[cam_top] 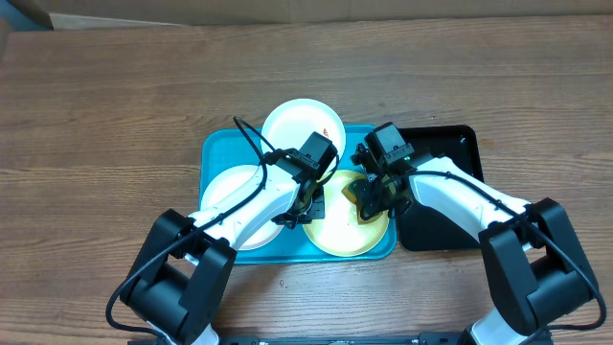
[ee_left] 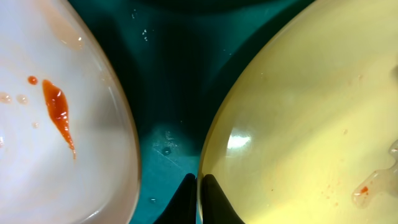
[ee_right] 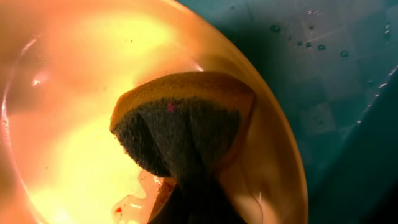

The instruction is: Clean dirty plates on tray and stack at the side

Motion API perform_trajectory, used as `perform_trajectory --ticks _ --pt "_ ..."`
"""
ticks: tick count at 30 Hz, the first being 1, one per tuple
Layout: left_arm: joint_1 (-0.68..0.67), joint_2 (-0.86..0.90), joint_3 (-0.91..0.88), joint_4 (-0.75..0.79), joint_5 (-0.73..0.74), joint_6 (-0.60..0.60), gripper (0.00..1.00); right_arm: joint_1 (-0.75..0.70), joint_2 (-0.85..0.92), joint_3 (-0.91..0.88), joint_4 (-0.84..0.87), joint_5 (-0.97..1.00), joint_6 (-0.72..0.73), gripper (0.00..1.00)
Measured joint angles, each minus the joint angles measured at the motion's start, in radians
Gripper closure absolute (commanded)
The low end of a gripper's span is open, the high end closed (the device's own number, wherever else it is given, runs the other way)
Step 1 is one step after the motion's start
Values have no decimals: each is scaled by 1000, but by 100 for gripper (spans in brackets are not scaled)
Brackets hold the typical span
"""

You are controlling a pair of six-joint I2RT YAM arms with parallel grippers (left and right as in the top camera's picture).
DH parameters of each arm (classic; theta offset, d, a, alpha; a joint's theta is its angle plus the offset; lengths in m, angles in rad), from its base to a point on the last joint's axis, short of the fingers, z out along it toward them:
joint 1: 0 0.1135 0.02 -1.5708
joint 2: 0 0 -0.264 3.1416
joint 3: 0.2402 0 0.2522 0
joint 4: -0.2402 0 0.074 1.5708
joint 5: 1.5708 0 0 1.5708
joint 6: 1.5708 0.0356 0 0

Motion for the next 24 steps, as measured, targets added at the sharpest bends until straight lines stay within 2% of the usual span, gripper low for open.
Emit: perform_trajectory --ticks 18,24 --pt "2 0 0 0 0 0 94 -8 6 -42 -62 -343 -109 96" --pt "2 0 0 0 0 0 93 -47 13 6 -90 -444 -116 96"
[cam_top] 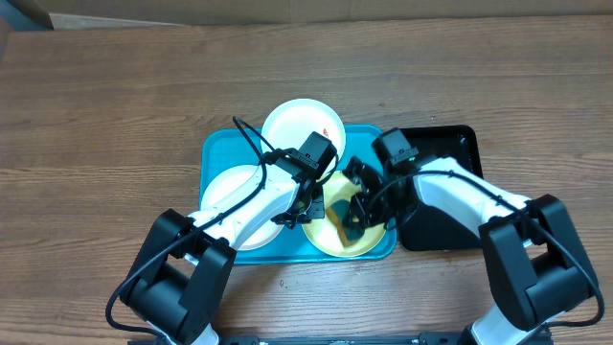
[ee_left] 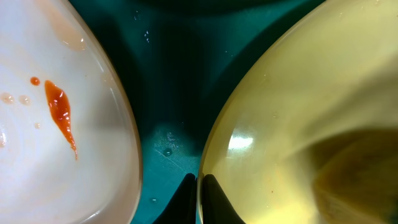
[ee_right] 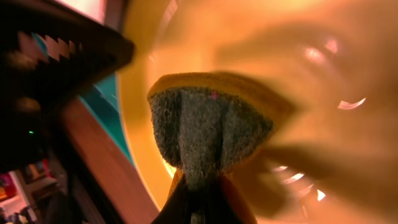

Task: Clean dirty plates on tray and stack at the side
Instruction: 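Carry the sponge with the right gripper and drop it in the black tray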

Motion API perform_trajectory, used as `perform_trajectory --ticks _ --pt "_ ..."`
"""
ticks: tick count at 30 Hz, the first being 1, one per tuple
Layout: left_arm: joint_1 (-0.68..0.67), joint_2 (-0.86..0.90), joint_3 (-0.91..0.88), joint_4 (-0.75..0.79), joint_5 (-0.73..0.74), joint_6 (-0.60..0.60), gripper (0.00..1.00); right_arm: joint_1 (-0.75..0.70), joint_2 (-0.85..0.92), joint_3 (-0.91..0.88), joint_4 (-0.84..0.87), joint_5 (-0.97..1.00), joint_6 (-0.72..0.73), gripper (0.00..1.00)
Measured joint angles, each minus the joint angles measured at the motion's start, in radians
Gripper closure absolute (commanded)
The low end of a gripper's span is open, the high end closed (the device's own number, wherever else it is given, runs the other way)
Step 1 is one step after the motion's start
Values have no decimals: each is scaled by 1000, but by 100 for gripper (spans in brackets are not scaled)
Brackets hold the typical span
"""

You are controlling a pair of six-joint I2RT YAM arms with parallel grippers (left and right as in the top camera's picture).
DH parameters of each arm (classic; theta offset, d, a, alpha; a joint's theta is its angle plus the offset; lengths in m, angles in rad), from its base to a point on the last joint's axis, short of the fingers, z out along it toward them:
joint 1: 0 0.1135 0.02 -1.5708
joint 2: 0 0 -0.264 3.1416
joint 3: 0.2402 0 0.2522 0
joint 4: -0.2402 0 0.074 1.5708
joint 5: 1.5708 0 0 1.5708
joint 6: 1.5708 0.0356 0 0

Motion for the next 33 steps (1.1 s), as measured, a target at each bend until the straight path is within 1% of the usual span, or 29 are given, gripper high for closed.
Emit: perform_trajectory --ticks 3,7,12,15,18,21,26,33 --pt "0 0 0 0 0 0 93 -37 0 64 -51 -29 -3 96" --pt "0 0 0 0 0 0 93 -100 0 163 -177 -53 -20 96" --pt "0 0 0 0 0 0 91 -173 -4 202 -242 -68 -38 96" --pt "0 0 0 0 0 0 87 -211 -5 202 -261 -58 -44 96" --pt "0 0 0 0 0 2 79 -246 -5 202 -261 -30 -40 96" --pt "0 0 0 3 0 10 73 -321 -5 202 -256 44 -9 96" --pt "0 0 0 30 0 13 67 -394 -5 202 -253 211 77 96" --pt "0 0 0 46 0 14 62 -393 -5 201 -240 479 170 96"
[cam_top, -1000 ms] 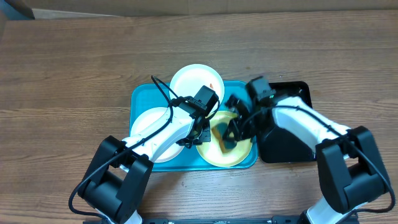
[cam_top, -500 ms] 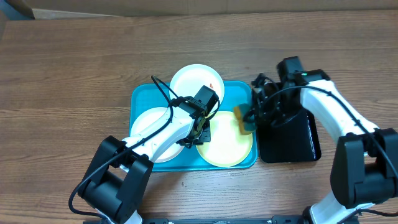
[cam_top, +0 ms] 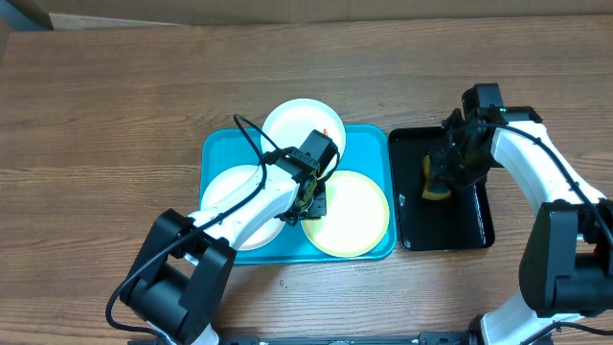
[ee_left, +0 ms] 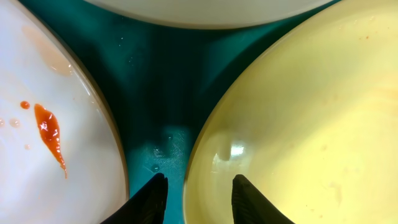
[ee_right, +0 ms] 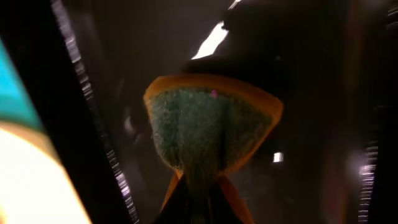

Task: Clean dirty plates on tray and stack at the side
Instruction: 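Carry the sponge with the right gripper and drop it in the black tray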

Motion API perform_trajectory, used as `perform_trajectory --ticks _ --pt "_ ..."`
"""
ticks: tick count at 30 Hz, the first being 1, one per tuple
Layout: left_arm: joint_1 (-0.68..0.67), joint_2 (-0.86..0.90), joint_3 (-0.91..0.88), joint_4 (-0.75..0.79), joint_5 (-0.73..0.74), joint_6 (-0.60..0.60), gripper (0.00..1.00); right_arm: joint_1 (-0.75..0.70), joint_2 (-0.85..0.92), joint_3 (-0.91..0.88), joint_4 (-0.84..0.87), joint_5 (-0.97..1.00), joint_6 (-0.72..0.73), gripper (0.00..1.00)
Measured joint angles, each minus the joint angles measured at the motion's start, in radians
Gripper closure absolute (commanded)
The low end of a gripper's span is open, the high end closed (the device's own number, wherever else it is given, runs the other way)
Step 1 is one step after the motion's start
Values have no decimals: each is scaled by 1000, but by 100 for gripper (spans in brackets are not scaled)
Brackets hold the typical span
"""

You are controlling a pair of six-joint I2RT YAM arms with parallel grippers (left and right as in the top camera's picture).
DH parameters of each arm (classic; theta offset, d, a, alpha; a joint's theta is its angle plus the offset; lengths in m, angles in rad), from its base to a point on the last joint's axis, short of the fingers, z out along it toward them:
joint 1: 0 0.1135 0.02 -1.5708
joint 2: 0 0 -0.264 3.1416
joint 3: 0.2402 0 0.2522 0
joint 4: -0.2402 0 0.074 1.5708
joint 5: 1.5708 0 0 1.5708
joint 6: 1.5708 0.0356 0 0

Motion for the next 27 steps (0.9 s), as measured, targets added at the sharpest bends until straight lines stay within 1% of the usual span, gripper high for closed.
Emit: perform_trajectory --ticks 1,2,3,4,5,6,9,14,21,24,25,26,27 --pt "0 0 0 0 0 0 62 0 0 -3 11 19 4 96" --pt "0 0 0 0 0 0 62 0 0 -10 27 46 12 93" --pt "0 0 0 0 0 0 61 0 0 -16 35 56 14 84" --pt "0 0 0 1 0 0 60 0 0 -26 47 64 18 69" --pt "0 0 0 0 0 0 59 0 0 -38 55 72 18 62" --pt "0 0 0 1 0 0 59 0 0 -45 55 74 23 59" --pt "0 0 0 3 0 0 58 0 0 -58 51 88 27 56" --pt "0 0 0 3 0 0 59 -4 0 -32 13 87 53 55" --pt "0 2 0 8 0 0 59 -46 0 121 -66 79 76 55" --pt "0 9 0 12 0 0 62 -69 -1 129 -82 79 77 48" --pt "0 17 0 13 0 0 64 -82 -1 129 -90 78 79 42" --pt "0 23 0 14 0 0 69 -84 -1 129 -91 78 81 38" --pt "0 31 0 14 0 0 76 -91 -1 129 -90 78 77 32"
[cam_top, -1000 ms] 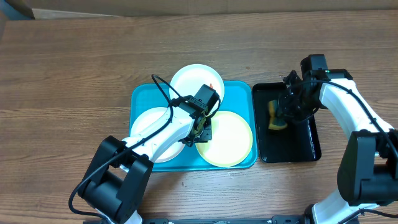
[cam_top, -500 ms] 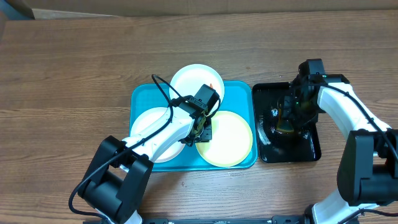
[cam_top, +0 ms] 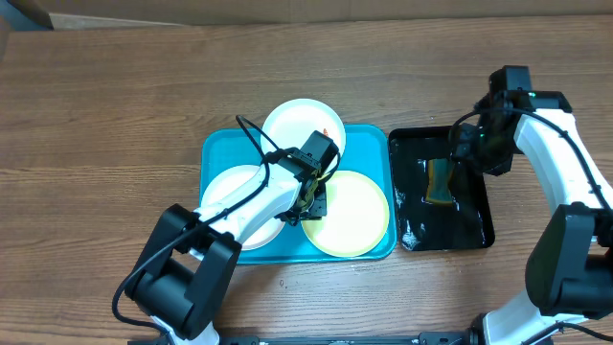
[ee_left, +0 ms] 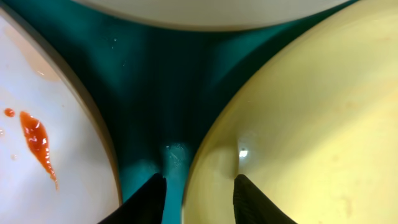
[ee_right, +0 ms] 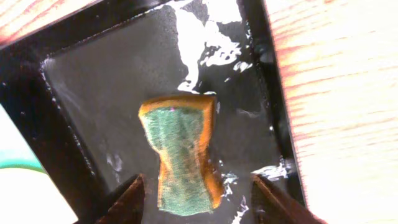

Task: Clean dirty plates on tray and stack at the side
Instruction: 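Carry the sponge with the right gripper and drop it in the black tray, then lift the yellow plate by its rim with the left gripper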

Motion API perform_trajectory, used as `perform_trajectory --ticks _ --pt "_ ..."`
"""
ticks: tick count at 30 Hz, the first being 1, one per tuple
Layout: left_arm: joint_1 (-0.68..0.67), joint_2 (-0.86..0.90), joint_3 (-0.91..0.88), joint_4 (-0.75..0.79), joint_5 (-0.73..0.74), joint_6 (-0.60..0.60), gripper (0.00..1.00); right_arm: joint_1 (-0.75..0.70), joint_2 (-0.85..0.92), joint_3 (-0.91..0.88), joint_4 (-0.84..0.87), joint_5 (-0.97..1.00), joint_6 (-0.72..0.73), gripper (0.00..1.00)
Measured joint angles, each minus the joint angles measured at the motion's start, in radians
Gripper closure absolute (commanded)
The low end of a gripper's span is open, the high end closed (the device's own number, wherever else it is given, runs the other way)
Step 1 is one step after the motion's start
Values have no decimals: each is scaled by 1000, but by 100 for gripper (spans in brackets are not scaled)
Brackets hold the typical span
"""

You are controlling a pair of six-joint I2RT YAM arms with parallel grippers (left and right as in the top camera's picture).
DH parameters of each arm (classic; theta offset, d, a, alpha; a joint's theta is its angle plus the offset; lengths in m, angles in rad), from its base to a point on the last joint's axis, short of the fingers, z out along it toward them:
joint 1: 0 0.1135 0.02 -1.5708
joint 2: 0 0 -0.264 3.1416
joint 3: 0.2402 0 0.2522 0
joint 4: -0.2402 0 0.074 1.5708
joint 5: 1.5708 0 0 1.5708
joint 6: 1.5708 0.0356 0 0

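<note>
A teal tray [cam_top: 218,146] holds three plates. The yellow plate [cam_top: 350,213] at its front right looks wiped; in the left wrist view the yellow plate [ee_left: 311,130] fills the right side. The front-left white plate [cam_top: 230,196] carries a red smear, and that white plate [ee_left: 37,143] shows in the left wrist view too. A second white plate [cam_top: 299,125] lies at the back. My left gripper [ee_left: 199,199] is open, its fingers straddling the yellow plate's left rim. The sponge [ee_right: 181,155] lies on the black tray [ee_right: 81,93], with my right gripper [ee_right: 199,202] open above it.
The black tray [cam_top: 414,153] sits right of the teal tray, wet with foam streaks. Bare wooden table [cam_top: 115,96] surrounds both trays. A cardboard edge runs along the far side.
My right gripper has opened and let go of the sponge, which now lies flat on the black tray, and has risen above it. The left gripper stays open at the yellow plate's rim.
My right gripper was shut on the sponge, pressing it on the yellow plate, while the left was shut on that plate's rim. By 0.9 s ago the left had opened and the sponge hung over the black tray. Now the sponge lies there, released.
</note>
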Motion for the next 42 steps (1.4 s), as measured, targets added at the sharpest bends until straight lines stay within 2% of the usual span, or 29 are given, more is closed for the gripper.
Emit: perform_trajectory --ticks 2,5,20,31,35,42 --pt "0 11 0 0 0 1 85 -9 0 0 -1 0 1 21" --pt "0 14 0 0 0 2 96 -11 0 0 -2 -1 5 18" --pt "0 14 109 -144 11 39 96 -40 0 0 42 11 11 17" --pt "43 15 239 -262 -18 127 96 -148 0 0 58 11 26 16" --pt "83 15 301 -306 -39 157 96 -180 0 0 58 12 26 8" --pt "103 15 423 -384 -56 208 96 -184 0 -12 92 48 41 4"
